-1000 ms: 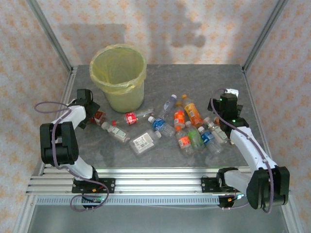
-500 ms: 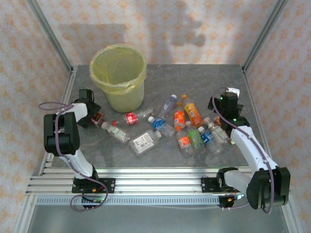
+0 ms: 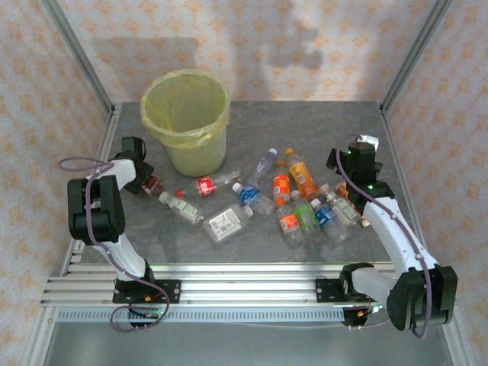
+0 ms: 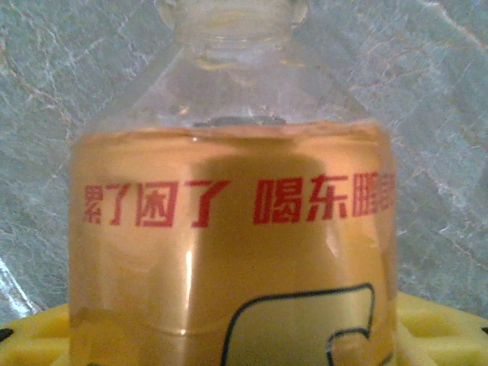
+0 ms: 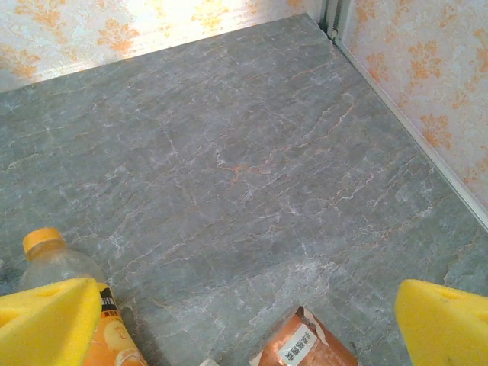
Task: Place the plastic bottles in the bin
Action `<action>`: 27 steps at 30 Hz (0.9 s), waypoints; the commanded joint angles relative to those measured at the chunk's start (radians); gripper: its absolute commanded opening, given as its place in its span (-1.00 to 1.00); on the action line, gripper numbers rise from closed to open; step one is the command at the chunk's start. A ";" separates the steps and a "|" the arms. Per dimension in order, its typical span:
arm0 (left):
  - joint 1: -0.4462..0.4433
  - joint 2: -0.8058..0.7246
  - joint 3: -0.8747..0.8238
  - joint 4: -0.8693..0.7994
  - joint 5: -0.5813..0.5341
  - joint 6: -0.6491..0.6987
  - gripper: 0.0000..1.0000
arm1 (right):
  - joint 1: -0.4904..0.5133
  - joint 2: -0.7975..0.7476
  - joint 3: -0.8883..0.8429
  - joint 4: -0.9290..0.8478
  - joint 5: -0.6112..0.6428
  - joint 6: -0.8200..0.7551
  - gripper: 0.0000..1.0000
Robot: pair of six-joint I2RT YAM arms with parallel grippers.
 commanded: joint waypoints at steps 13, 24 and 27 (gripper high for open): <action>0.007 -0.480 0.096 -0.194 -0.201 0.208 -0.09 | 0.007 -0.104 0.022 -0.032 0.015 0.109 0.98; -0.134 -0.649 0.305 -0.192 -0.161 0.300 -0.13 | 0.007 -0.113 0.044 -0.084 0.065 0.201 0.98; -0.199 -0.640 0.377 -0.157 -0.135 0.315 -0.16 | 0.007 -0.113 0.045 -0.094 0.066 0.215 0.98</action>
